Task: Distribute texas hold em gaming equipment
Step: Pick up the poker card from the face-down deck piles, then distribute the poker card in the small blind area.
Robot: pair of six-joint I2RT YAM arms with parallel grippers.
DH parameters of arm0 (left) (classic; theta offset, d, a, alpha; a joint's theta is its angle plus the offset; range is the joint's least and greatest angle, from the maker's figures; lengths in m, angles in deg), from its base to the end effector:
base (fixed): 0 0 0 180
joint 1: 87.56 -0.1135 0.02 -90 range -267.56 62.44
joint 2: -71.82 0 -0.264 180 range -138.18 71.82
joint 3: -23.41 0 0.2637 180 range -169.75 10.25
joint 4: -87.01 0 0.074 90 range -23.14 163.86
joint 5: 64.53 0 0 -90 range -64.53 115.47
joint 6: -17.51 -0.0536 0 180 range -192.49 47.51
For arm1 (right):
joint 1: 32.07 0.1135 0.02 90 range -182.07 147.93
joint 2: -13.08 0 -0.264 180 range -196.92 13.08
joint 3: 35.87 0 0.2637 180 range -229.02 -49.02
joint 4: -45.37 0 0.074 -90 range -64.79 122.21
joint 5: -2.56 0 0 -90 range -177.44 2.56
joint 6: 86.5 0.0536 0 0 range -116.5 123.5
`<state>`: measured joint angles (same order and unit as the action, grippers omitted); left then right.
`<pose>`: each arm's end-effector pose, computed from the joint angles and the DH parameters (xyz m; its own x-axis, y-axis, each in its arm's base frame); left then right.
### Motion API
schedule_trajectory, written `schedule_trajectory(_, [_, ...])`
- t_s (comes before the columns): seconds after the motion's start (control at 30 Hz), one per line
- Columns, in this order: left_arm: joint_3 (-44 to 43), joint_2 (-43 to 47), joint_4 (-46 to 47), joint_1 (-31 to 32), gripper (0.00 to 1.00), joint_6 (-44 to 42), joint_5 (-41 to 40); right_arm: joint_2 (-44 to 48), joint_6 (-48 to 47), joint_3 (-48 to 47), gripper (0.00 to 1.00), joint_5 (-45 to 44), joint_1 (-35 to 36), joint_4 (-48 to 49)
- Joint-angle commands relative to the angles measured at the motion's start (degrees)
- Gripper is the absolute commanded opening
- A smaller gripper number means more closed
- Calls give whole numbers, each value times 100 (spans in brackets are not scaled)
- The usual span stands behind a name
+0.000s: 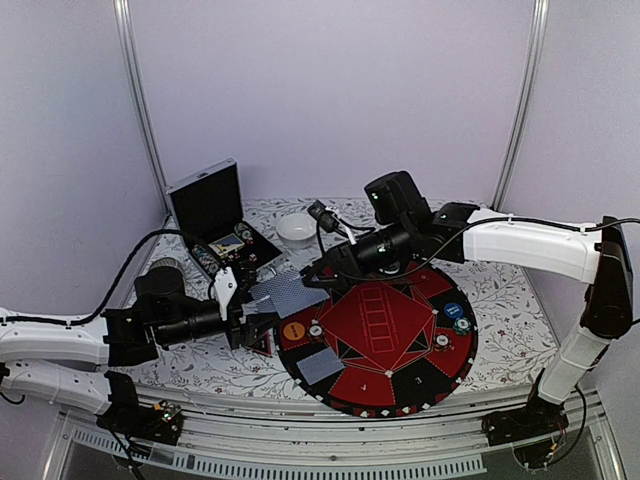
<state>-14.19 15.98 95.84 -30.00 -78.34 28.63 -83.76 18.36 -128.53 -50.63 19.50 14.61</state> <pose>0.1305 -0.2109 0.2286 0.0016 0.1872 -0.9823 0.8762 0.4731 0.0916 0.2299 0.3414 0.2894 -0.5832 -0.4047 -0.7043 -0.8100 0.2242 0.5419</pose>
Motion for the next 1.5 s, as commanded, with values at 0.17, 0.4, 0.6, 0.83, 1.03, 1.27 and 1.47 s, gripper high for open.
schedule_trajectory(0.17, [-78, 48, 160, -55, 55, 44, -122, 21, 445, -109, 10, 374, -270, -7])
schedule_trajectory(0.4, [-45, 53, 111, -53, 55, 58, -149, 103, 571, -75, 2, 591, -411, 19])
schedule_trajectory(0.6, [16, 86, 67, -52, 55, 88, -231, 448, 589, -24, 2, 897, -623, 146])
schedule_trajectory(0.83, [62, 198, -60, -60, 55, 92, -332, 1294, 550, 463, 2, 754, -1586, 45])
schedule_trajectory(1.03, [44, 275, -94, -65, 55, 76, -302, 1558, 122, 979, 2, 346, -2881, -595])
schedule_trajectory(1.27, [-294, 114, -149, -81, 55, 159, 146, 500, -1252, 717, 2, -548, -3832, -1874])
schedule_trajectory(1.47, [-544, -197, -92, -111, 55, 79, 628, -500, -2879, 463, 2, -1013, -3847, -2580])
